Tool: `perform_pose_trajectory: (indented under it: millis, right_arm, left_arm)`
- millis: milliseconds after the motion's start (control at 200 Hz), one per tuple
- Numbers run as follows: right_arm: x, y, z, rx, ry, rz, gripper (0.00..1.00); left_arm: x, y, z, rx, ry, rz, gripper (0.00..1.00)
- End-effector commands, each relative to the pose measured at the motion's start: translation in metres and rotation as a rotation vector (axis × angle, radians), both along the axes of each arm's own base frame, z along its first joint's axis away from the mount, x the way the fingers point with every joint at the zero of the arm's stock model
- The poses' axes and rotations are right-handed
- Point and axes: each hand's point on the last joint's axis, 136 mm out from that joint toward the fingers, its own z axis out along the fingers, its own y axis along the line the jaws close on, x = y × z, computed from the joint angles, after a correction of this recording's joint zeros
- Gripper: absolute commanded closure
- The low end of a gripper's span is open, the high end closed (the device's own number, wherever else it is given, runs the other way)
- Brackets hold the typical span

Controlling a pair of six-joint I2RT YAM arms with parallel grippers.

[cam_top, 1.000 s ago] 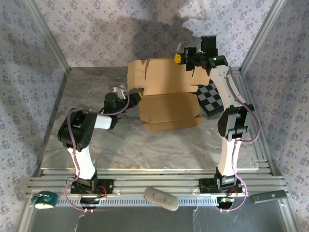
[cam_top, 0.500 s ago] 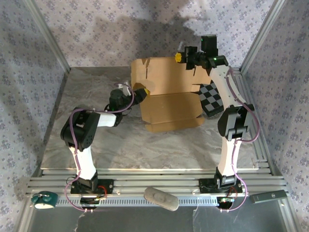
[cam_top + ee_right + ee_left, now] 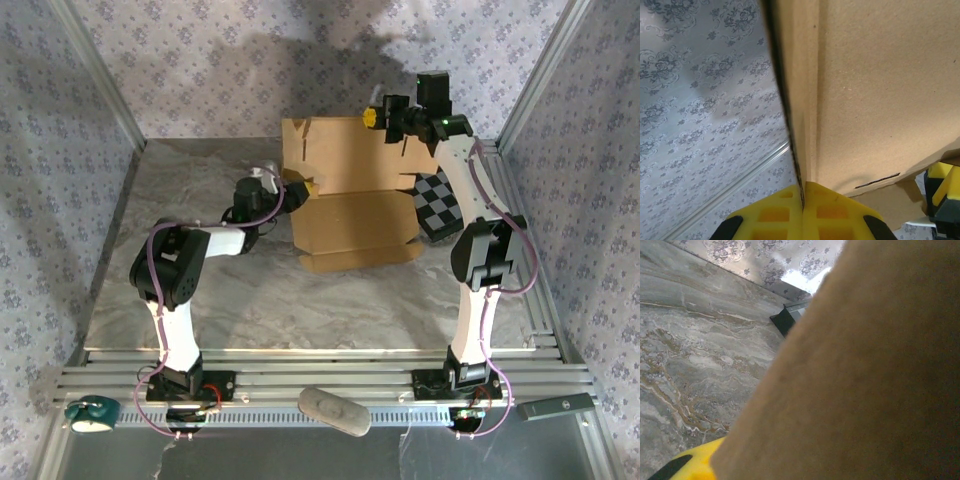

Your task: Fold the paper box

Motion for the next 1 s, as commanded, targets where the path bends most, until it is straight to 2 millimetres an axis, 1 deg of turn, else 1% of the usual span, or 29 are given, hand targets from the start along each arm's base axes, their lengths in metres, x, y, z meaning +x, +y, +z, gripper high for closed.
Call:
perform_pose_trajectory:
  millis: [0, 140, 325, 455, 530, 615, 670, 700, 720, 755, 840, 900, 994]
  right_arm:
    - [-0.005, 0.01, 0.019, 0.035, -0.037, 0.029, 1.0]
    - [-0.007, 0.01, 0.019, 0.038, -0.038, 0.025, 1.0]
    - [-0.009, 0.011, 0.016, 0.038, -0.036, 0.023, 1.0]
    - [-0.01, 0.01, 0.011, 0.025, -0.04, 0.02, 1.0]
    - [-0.01, 0.01, 0.006, 0.014, -0.043, 0.021, 1.0]
    - [-0.01, 0.012, 0.0, 0.005, -0.052, 0.025, 1.0]
    - [-0.009, 0.012, -0.004, -0.003, -0.058, 0.025, 1.0]
    - [-0.009, 0.013, -0.007, -0.006, -0.057, 0.027, 1.0]
    - [-0.009, 0.014, -0.008, -0.007, -0.059, 0.028, 1.0]
    - [-0.007, 0.015, -0.01, -0.009, -0.068, 0.03, 1.0]
    - [-0.004, 0.017, -0.014, -0.033, -0.084, 0.043, 1.0]
    - [-0.001, 0.021, -0.018, -0.04, -0.098, 0.059, 1.0]
    - [0.007, 0.028, -0.022, -0.051, -0.142, 0.086, 1.0]
  left_arm:
    - [-0.006, -0.02, 0.001, 0.066, -0.031, -0.075, 0.64]
    - [-0.003, -0.017, -0.004, 0.135, -0.012, -0.045, 0.77]
    - [-0.001, -0.014, 0.0, 0.191, -0.023, 0.004, 0.91]
    - [-0.004, -0.011, 0.001, 0.231, -0.028, 0.027, 0.96]
    - [-0.006, -0.003, 0.002, 0.254, -0.028, 0.06, 0.98]
    - [-0.01, 0.006, 0.003, 0.273, -0.03, 0.084, 0.98]
    - [-0.015, 0.01, 0.007, 0.274, -0.034, 0.087, 0.95]
    - [-0.017, 0.012, 0.01, 0.275, -0.037, 0.089, 0.88]
    - [-0.019, 0.013, 0.011, 0.277, -0.037, 0.087, 0.82]
    - [-0.023, 0.016, 0.013, 0.279, -0.032, 0.089, 0.72]
    - [-0.033, 0.025, 0.024, 0.282, -0.027, 0.101, 0.57]
    - [-0.045, 0.031, 0.031, 0.281, -0.023, 0.102, 0.51]
    - [-0.069, 0.043, 0.044, 0.273, -0.007, 0.106, 0.48]
